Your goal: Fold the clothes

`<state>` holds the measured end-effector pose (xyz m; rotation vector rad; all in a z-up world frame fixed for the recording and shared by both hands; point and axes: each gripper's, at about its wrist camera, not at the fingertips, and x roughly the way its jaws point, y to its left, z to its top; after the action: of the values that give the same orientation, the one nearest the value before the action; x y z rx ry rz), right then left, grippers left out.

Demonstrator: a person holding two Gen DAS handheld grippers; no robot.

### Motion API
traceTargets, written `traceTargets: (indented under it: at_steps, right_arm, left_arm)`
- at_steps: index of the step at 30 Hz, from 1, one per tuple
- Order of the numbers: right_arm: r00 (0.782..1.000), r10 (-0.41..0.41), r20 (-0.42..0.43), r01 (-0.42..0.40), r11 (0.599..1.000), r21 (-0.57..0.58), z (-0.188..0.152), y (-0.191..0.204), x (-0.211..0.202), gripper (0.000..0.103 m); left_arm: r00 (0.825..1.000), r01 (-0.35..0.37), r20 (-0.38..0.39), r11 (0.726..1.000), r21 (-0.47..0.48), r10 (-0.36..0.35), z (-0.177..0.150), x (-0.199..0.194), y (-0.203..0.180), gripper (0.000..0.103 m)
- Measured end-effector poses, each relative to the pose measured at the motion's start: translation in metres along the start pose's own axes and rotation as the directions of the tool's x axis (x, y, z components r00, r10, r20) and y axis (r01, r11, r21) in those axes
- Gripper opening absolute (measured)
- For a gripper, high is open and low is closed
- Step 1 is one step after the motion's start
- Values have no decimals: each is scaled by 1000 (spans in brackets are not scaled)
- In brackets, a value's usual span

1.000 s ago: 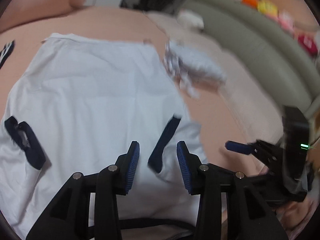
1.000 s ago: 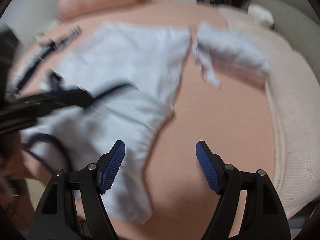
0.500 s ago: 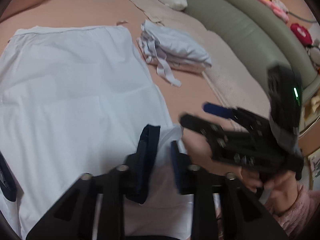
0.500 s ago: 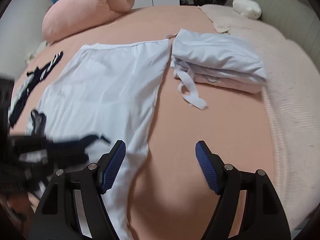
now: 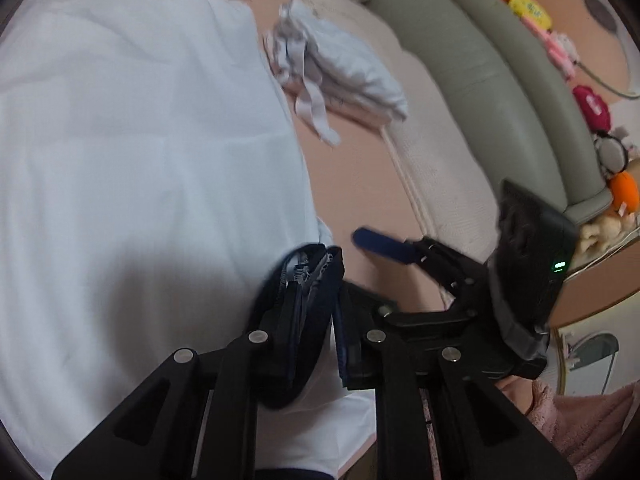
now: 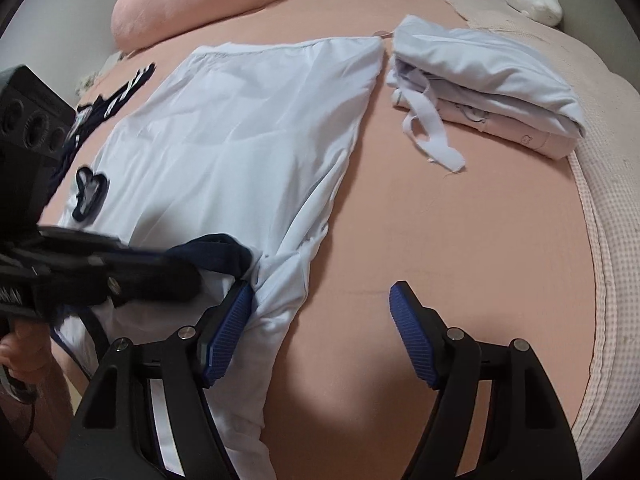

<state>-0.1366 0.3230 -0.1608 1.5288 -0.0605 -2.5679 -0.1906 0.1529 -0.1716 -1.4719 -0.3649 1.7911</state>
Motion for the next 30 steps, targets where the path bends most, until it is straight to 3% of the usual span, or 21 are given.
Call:
traceTargets:
  at_steps: [2, 4, 9, 13, 16, 18, 19, 21, 22, 24, 27, 28, 30]
  right_arm:
    - [998, -48, 33, 48, 999, 17, 1, -5, -8, 73]
    - [995, -77, 61, 75, 997, 26, -1, -9, -16, 73]
    - [998, 59, 25, -57, 996, -70, -6, 2, -14, 73]
    - [998, 58, 33, -55, 994, -92, 5, 17, 8, 72]
    - [999, 20, 37, -18, 999, -35, 11, 14, 27, 72]
    - [998, 39, 57, -41, 999, 33, 10, 5, 24, 72]
    - [996, 52, 69, -57, 996, 62, 9, 2, 18, 72]
    - [992, 86, 96, -94, 991, 91, 6, -1, 6, 72]
    - [991, 88, 101, -98, 991, 94, 4, -1, 1, 73]
    - [994, 73, 80, -80, 993, 92, -2, 1, -7, 73]
    - [998, 56, 43, -59, 995, 77, -17, 4, -22, 73]
    - [998, 55, 33, -57, 996, 68, -24, 5, -28, 73]
    - [997, 73, 15, -74, 995, 70, -40, 7, -32, 73]
  left_arm:
    - [998, -60, -6, 998, 25, 60, -1, 4, -5, 16]
    - [998, -68, 11, 998, 9, 67, -1, 3, -5, 16]
    - [996, -70, 52, 997, -28, 72, -6, -1, 1, 16]
    - [992, -81, 89, 996, -35, 84, -13, -8, 3, 16]
    - [981, -128, 139, 990, -54, 134, -21, -23, 7, 17]
    - [968, -176, 169, 982, -73, 186, -27, -35, 12, 17]
    - [951, -249, 171, 965, -78, 259, -28, -38, 13, 17]
    - [895, -402, 171, 912, -88, 411, -29, -41, 15, 17]
    - [890, -403, 187, 909, -101, 416, -30, -45, 15, 17]
    - [907, -332, 232, 935, -122, 352, -34, -56, 13, 17]
    - [950, -209, 227, 977, -46, 214, -41, -53, -5, 19]
    - [958, -198, 210, 980, -12, 196, -44, -48, -12, 20]
    - [949, -272, 174, 962, 32, 262, -46, -32, -17, 21]
